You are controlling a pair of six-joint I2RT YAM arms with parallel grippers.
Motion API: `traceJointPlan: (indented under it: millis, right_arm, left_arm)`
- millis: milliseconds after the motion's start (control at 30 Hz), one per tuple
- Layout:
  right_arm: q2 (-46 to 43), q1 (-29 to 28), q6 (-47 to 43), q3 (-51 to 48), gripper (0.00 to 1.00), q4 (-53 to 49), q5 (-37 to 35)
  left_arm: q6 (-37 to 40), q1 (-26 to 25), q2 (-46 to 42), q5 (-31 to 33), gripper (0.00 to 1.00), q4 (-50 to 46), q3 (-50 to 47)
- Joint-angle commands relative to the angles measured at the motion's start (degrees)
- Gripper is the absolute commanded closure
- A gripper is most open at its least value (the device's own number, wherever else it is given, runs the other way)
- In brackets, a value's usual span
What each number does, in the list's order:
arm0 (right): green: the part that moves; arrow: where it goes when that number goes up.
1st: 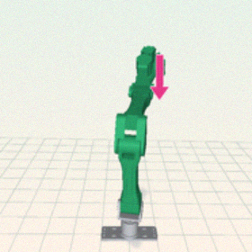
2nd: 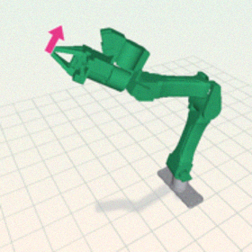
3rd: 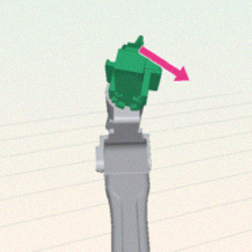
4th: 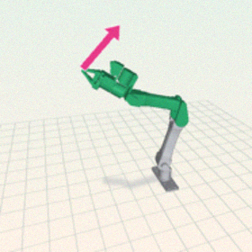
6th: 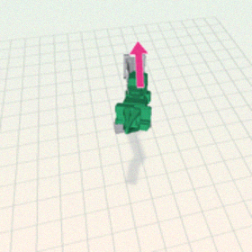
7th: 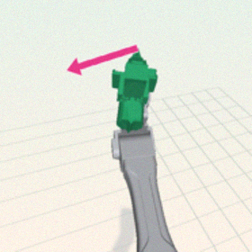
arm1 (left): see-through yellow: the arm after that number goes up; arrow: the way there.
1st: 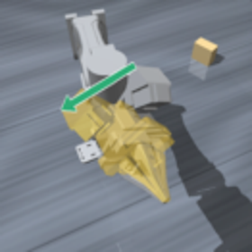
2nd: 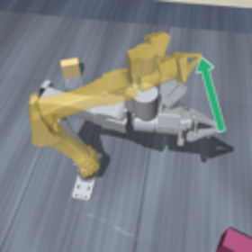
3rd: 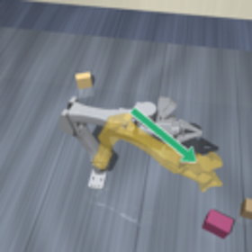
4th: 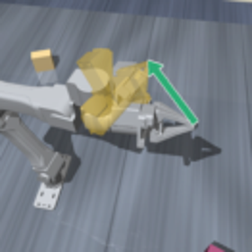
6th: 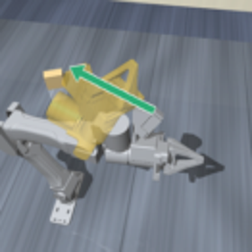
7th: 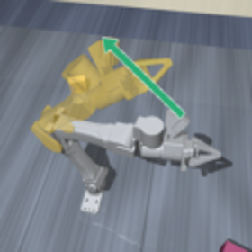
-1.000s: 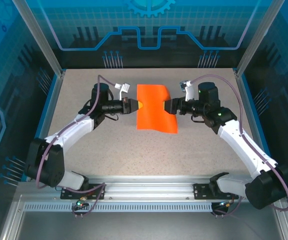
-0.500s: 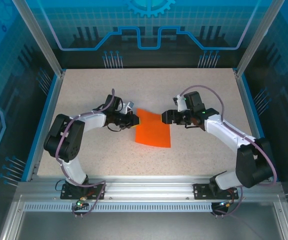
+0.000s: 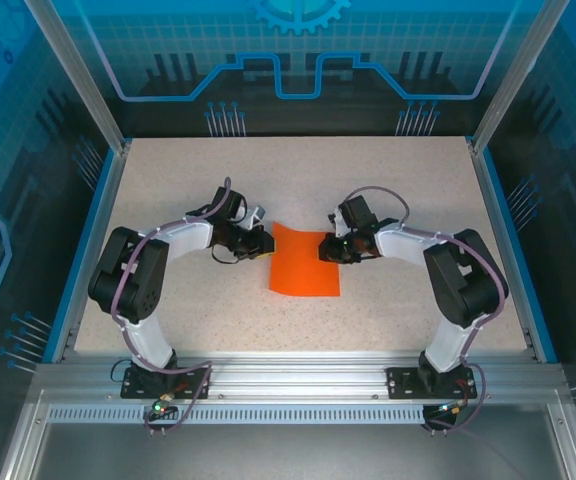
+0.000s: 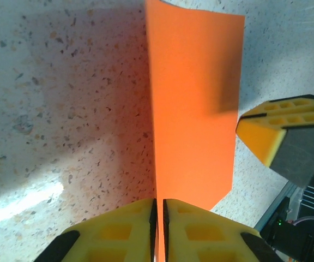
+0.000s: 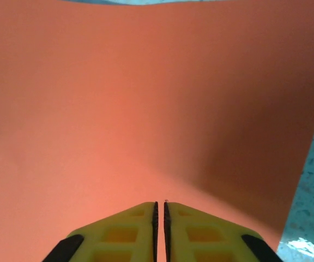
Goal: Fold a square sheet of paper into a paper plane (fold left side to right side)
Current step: First fold in half a square sheet of paper at the center of the table.
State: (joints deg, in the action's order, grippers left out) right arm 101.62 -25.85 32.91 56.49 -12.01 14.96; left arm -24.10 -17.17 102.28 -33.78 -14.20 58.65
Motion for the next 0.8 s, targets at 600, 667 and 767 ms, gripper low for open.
traceJointPlan:
  millis: [600,667,767]
  right_arm:
    - [5.98,-1.75,0.4,2.49,0.93,-5.38,-4.35]
    - [5.61,-1.82,0.71,1.69,0.93,-3.8,-3.65]
    - [4.89,-1.66,1.02,0.94,0.92,-2.08,-2.84]
  left_arm:
    - [-7.08,-1.9,-0.43,-11.32,0.52,8.9,1.47]
    - [-7.8,-2.87,0.25,-12.0,0.49,9.79,2.25]
    - [-7.98,-4.35,1.59,-11.94,0.47,9.82,3.63]
